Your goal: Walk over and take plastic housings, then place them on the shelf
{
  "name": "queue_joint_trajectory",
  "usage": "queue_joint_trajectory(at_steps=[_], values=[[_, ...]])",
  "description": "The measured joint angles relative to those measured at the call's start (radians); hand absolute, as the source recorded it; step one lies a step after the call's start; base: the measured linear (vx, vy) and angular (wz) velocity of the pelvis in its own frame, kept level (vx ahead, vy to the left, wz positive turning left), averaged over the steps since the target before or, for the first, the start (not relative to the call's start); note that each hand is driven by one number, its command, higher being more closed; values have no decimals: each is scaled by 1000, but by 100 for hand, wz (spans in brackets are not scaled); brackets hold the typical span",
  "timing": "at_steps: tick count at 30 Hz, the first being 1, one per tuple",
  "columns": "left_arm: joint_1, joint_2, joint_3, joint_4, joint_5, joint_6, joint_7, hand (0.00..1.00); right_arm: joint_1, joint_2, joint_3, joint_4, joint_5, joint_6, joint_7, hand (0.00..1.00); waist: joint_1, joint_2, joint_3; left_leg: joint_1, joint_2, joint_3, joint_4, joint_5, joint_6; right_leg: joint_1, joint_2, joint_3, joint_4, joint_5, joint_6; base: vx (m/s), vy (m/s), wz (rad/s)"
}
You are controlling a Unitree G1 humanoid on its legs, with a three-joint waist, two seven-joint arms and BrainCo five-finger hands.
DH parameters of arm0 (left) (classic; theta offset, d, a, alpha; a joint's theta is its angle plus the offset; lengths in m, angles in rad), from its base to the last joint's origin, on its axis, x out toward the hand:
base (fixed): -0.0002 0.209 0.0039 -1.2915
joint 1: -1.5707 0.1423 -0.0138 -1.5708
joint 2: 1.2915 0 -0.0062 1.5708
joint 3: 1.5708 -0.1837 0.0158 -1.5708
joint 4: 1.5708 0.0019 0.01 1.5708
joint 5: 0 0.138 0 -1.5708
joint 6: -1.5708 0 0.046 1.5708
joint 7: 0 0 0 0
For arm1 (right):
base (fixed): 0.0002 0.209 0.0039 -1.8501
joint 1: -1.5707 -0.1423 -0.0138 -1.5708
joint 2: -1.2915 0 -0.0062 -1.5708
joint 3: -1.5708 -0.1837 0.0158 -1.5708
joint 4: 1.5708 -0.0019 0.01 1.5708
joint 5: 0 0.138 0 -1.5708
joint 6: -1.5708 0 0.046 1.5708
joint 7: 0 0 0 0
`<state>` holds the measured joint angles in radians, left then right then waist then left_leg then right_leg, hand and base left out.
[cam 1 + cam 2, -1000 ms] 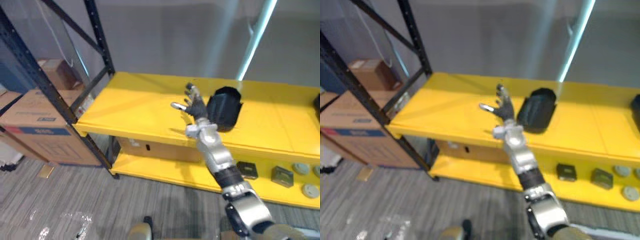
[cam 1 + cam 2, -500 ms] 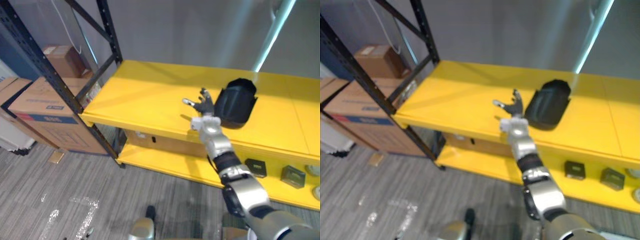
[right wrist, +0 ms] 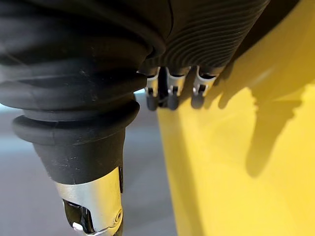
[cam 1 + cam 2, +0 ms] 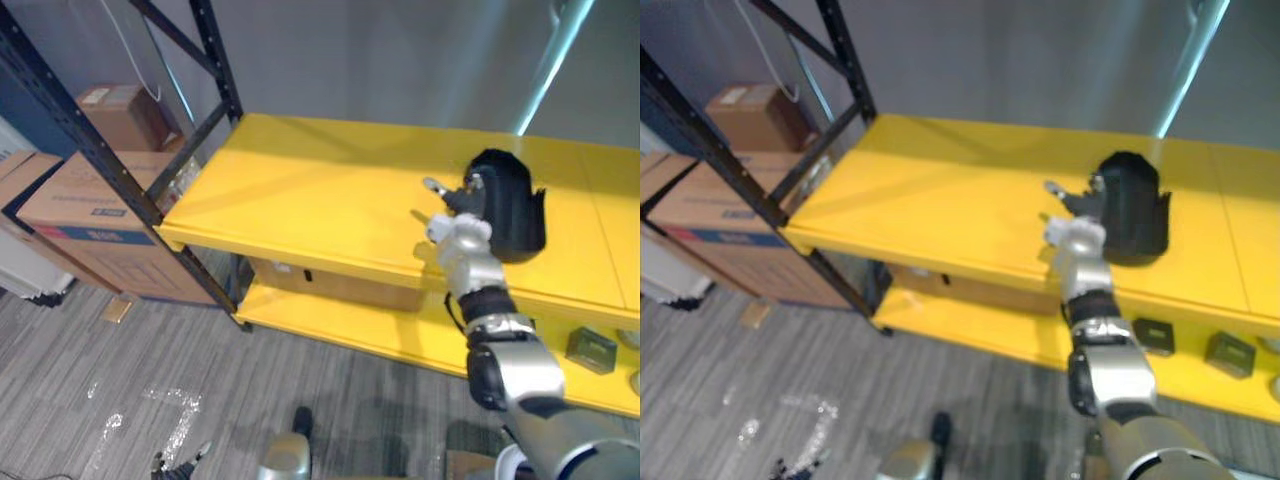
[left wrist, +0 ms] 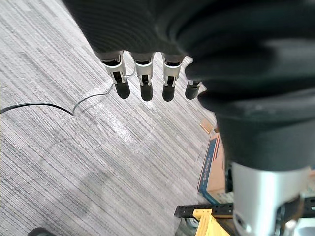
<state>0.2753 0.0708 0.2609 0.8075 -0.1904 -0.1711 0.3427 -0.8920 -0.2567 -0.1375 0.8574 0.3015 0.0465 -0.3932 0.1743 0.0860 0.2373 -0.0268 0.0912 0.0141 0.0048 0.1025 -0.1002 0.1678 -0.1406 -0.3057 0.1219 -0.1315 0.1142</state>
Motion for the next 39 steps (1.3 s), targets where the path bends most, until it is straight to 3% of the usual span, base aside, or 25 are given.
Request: queue_joint_trajectory(at_steps=[5,9,13,17,21,24,30,33,36,39], values=[[0,0,-5,9,-10,12,-49,0,5,-14,-38,28,0,-5,15,0,-1,1,1,13,-1,4,-13,3,-5,-20,-10,5,43,-31,0,3,-9,-1],[2,0,-32,44,-30,89,-170,0,24,-19,-58,29,0,-22,71,0,-6,4,3,22,-11,13,-18,3,-5,-26,-24,9,63,-43,3,8,0,-2],[2,-1,-80,80,-60,134,-286,0,24,-20,-57,31,0,-40,118,0,-17,11,10,28,-21,19,-20,2,-3,-26,-38,11,75,-49,10,4,3,-1],[1,-1,-92,80,-193,140,-378,0,25,-20,-56,39,0,-42,172,0,-21,13,13,31,-24,22,-20,2,-3,-27,-42,12,83,-49,11,-1,-1,-1],[1,-2,-130,81,-243,160,-439,0,34,-21,-54,63,-1,-42,213,0,-20,13,13,33,-29,21,-20,2,-3,-27,-48,11,84,-52,15,-8,0,0],[1,0,-130,80,-243,160,-454,0,40,-21,-44,63,-1,-53,243,0,-21,13,13,34,-31,22,-21,2,-2,-27,-50,11,84,-52,15,-11,0,0],[1,0,-127,80,-239,161,-453,0,44,-29,-6,23,0,-191,260,0,-23,13,13,34,-31,23,-23,1,-2,-27,-50,12,80,-52,17,0,0,0],[2,2,-125,79,-229,161,-452,0,58,-75,-7,-143,-8,-241,249,0,-24,11,15,34,-28,27,-33,4,2,-28,-45,19,65,-46,20,6,-3,-2],[3,3,-113,79,-223,158,-445,0,85,-155,-9,-354,-128,-278,224,0,-37,-2,20,34,-21,46,-36,2,4,-29,-36,35,45,-30,18,30,-10,-15],[16,23,-104,78,-223,152,-435,0,200,-230,-41,-561,-295,-285,202,0,-85,-46,14,43,-11,63,-52,2,3,-33,-25,56,33,-25,17,42,-29,-18]])
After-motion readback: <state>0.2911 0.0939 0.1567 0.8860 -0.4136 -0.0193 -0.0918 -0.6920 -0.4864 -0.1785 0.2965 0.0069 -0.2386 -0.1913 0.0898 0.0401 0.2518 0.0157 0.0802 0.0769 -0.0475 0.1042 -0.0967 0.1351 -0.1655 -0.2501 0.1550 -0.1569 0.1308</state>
